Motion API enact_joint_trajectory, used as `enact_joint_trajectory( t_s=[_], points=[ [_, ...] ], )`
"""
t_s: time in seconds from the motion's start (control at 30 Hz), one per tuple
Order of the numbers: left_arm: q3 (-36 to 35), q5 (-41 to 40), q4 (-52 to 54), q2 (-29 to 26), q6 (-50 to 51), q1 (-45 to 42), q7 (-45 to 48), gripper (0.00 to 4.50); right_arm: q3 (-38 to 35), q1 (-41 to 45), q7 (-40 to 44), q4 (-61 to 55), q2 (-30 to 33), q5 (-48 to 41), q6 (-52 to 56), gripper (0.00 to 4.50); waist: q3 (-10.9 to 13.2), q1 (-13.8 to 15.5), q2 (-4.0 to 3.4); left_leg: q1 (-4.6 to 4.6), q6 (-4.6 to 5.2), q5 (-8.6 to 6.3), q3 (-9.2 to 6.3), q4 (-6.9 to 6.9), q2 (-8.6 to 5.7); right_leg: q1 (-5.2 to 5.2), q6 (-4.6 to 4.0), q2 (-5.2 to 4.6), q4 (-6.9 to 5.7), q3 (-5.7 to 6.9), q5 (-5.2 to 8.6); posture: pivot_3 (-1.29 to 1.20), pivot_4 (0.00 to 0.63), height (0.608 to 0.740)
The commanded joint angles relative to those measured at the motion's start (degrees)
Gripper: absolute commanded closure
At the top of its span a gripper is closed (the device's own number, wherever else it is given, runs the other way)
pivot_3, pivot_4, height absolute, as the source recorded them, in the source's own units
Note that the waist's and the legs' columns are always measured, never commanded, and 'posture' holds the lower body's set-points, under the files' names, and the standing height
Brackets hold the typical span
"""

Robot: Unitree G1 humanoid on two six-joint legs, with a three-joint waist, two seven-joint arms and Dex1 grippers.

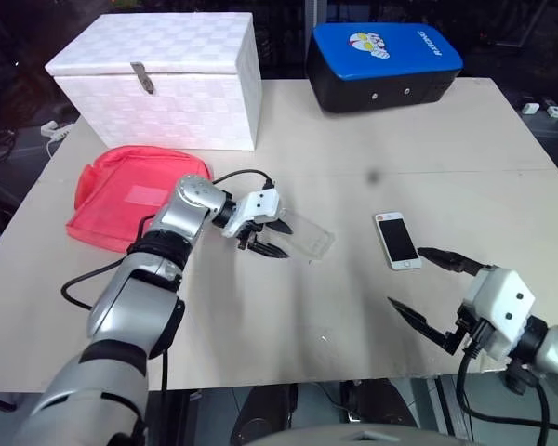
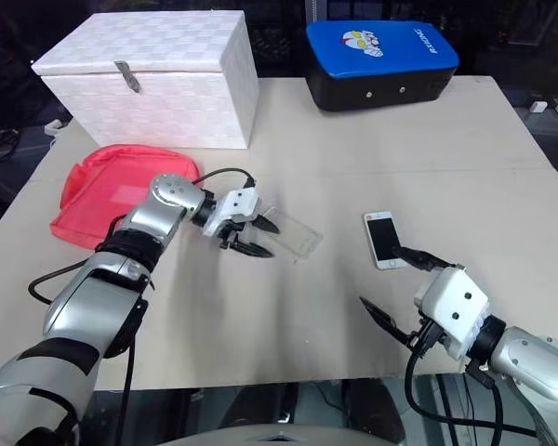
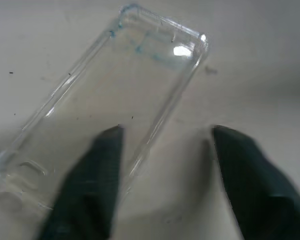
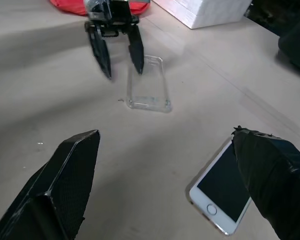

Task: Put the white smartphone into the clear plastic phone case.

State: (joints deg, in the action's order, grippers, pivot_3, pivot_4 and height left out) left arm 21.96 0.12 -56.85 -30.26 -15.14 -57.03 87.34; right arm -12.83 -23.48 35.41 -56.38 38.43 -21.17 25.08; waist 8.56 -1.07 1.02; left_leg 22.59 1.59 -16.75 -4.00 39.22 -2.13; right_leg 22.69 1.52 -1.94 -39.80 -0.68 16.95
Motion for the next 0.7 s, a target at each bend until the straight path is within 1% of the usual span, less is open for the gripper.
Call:
enact_joint_trajectory(
  t_s=[0.03,0.07,0.1,0.13,0.17,0.3,0.37,0.43,0.5,0.53,0.63,0.7],
  points=[
    [-0.3,2.91,-3.77,1.24,-2.1,0.16,-1.66,3.41,-0.85,-0.55,-1.78,-2.58,-0.75,0.68,0.05,0.0,-0.03,0.07,0.01,-0.01,0.0,0.0,0.0,0.0,0.0,-0.01,0.0,0.0,0.0,0.0,0.0,0.0,0.15,0.74],
    [-0.64,3.01,-3.8,1.38,-1.78,0.46,-1.61,3.89,-0.58,-0.64,-2.04,-2.67,-0.88,0.95,0.03,0.0,-0.03,0.07,0.01,-0.02,0.0,0.0,0.0,0.01,0.0,-0.02,0.01,-0.01,0.0,-0.02,0.0,0.0,0.15,0.74],
    [-1.49,2.12,-1.59,1.1,0.92,1.92,-1.22,4.38,-0.04,-0.49,-2.32,-2.54,-1.0,1.33,-0.01,0.0,-0.04,0.12,0.01,-0.03,0.0,0.0,0.01,0.01,-0.01,-0.03,0.01,-0.01,0.0,-0.02,0.0,0.0,0.15,0.74],
    [-2.13,1.45,0.11,0.88,2.94,2.99,-0.84,4.44,0.33,-0.37,-2.52,-2.45,-1.06,1.57,-0.03,0.0,-0.07,0.1,-0.02,-0.04,0.0,0.0,0.01,0.01,-0.01,-0.05,0.02,-0.01,0.0,-0.01,0.01,0.0,0.15,0.74],
    [-2.71,0.68,3.19,0.23,5.81,4.56,-0.22,4.44,0.66,-0.36,-2.67,-2.38,-1.1,1.76,-0.07,0.0,-0.08,0.07,-0.04,-0.1,0.0,0.0,0.01,0.01,-0.01,-0.09,0.02,-0.01,-0.01,-0.02,0.01,0.0,0.15,0.74],
    [-5.33,-4.99,34.2,-6.02,29.49,17.18,-0.59,4.44,1.35,0.18,-2.42,-1.12,-1.06,2.17,-0.46,0.0,-0.08,-0.8,-0.07,-0.14,-0.03,0.01,-0.02,-0.05,0.08,-0.08,0.01,0.02,-0.03,-0.11,0.02,0.0,0.15,0.74],
    [-6.79,-8.02,47.32,-7.93,39.06,22.13,-2.78,4.44,1.52,0.65,-2.12,-0.53,-1.04,2.13,-0.55,0.0,-0.08,-1.23,-0.1,-0.14,-0.13,0.07,-0.03,-0.06,0.1,-0.07,0.01,0.01,-0.02,-0.15,0.02,0.0,0.15,0.74],
    [-7.38,-9.17,56.55,-8.15,47.13,25.34,-6.8,4.44,2.11,1.84,-1.92,0.66,-1.03,2.02,-0.42,0.0,-0.08,-1.0,-0.09,-0.14,-0.16,0.08,-0.04,-0.06,0.09,-0.08,0.01,-0.01,-0.01,-0.19,0.01,0.0,0.15,0.74],
    [-6.83,-9.45,62.52,-7.24,53.18,26.92,-10.68,4.44,3.04,3.38,-2.0,2.01,-1.04,1.96,0.11,0.0,-0.07,-0.31,-0.08,-0.13,-0.05,0.02,-0.07,0.01,0.09,-0.11,0.01,-0.03,0.0,-0.15,0.01,0.0,0.15,0.74],
    [-6.15,-9.2,63.79,-6.58,55.36,26.82,-12.4,4.44,3.24,3.92,-2.11,2.43,-0.95,2.12,0.34,0.0,-0.07,0.29,-0.08,-0.13,-0.01,0.0,-0.07,0.03,0.08,-0.12,0.01,-0.04,-0.02,-0.15,0.01,0.0,0.15,0.74],
    [-4.69,-8.69,64.28,-5.14,58.09,25.56,-15.54,4.44,3.16,4.55,-2.29,2.7,-0.64,2.2,1.26,0.0,-0.08,0.85,-0.1,-0.14,-0.01,0.0,-0.15,0.04,0.06,-0.14,0.01,0.0,-0.04,-0.05,0.01,0.0,0.15,0.74],
    [-3.53,-9.02,63.85,-3.72,57.54,24.79,-16.17,4.44,2.66,4.33,-2.58,2.42,-0.41,2.12,2.41,0.0,-0.07,0.85,-0.1,-0.14,-0.04,0.02,-0.17,0.03,0.06,-0.14,0.01,0.02,-0.04,-0.04,0.02,0.0,0.15,0.74]
  ],
)
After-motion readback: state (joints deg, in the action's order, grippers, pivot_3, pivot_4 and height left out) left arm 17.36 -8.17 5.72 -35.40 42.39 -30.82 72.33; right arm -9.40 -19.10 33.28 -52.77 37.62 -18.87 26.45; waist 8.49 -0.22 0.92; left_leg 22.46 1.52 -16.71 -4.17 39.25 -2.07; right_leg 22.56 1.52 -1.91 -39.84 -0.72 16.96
